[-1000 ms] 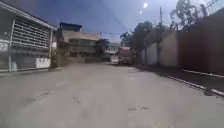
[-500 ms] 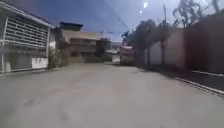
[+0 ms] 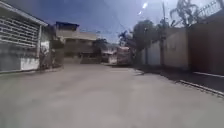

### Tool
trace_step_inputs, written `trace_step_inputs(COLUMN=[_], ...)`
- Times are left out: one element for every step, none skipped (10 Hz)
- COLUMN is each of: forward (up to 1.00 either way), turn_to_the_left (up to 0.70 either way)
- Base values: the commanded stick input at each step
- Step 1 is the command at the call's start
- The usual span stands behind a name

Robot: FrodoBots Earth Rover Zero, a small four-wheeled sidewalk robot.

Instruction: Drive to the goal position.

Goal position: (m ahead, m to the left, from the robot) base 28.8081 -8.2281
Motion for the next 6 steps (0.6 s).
trace_step_inputs(forward=[1.0, 1.0, 1.0, 1.0, 1.0, 1.0], turn_to_the_left=[-0.03, 0.0, 0.0, 0.0, 0.0, 0.0])
